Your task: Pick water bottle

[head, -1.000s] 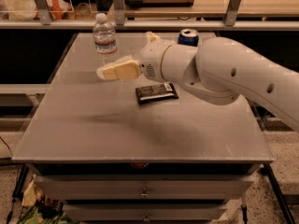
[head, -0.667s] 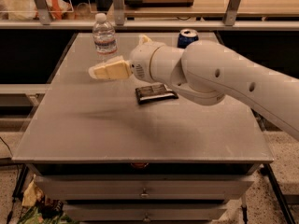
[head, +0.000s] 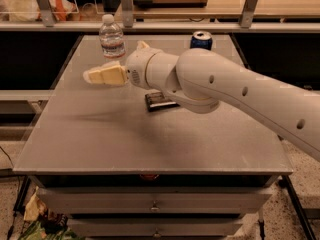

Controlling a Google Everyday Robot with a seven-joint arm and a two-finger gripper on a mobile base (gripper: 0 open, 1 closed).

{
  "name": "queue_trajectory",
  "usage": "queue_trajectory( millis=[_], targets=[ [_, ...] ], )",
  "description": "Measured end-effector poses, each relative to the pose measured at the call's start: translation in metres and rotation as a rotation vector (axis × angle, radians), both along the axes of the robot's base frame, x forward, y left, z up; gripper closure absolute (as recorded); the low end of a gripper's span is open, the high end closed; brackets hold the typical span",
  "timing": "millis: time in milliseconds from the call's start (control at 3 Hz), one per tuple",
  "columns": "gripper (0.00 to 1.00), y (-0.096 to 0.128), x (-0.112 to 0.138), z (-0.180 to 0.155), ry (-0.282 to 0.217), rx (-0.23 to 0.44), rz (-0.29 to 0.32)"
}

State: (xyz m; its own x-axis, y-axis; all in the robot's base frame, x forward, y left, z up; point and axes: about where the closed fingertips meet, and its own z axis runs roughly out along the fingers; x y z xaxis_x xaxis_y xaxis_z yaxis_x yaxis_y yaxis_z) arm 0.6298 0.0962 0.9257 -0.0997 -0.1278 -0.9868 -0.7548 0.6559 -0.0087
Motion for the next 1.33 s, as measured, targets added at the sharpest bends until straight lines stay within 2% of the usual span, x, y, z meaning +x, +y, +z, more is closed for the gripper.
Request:
queue_trajectory(
  millis=[1000,1333],
  targets=[
    [0.0,0.001,0.058,-0.008,-0.021,0.016,-0.074],
    [0.18,0.007,0.072,-0.007,-0.023,0.036,-0.077]
  ],
)
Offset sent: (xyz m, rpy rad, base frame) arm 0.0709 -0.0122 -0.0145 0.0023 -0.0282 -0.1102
